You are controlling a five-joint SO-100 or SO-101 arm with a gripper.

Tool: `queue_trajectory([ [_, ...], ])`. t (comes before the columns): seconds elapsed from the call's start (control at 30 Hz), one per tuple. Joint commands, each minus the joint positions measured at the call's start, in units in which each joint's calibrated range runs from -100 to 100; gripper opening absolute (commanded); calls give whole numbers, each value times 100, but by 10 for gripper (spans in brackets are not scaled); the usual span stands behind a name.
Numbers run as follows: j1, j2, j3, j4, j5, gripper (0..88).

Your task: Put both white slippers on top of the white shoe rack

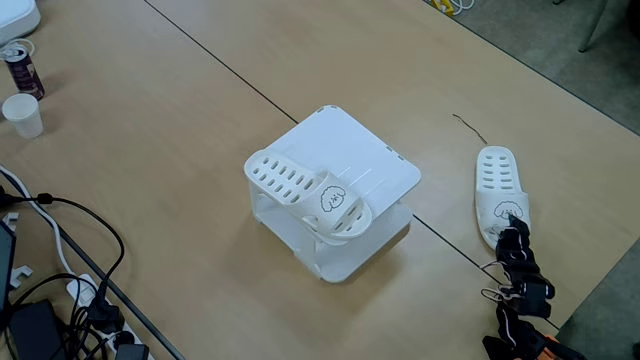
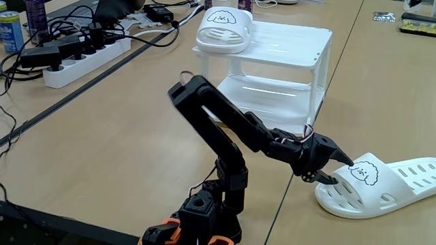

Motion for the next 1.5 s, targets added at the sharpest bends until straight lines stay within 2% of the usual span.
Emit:
queue_trajectory([
  [0.0,1,646,-175,-986,42,201],
  [0.37,-24,1849,-554,-2246,42,201],
  [0.93,9,2741,-1573,-2306,42,190],
  [1.0,17,2741,-1573,-2306,42,150],
  [1.1,34,2741,-1582,-2306,42,6],
  [1.27,42,2606,-2141,-2306,42,7],
  [1.47,-147,2135,-3865,-2151,42,7],
])
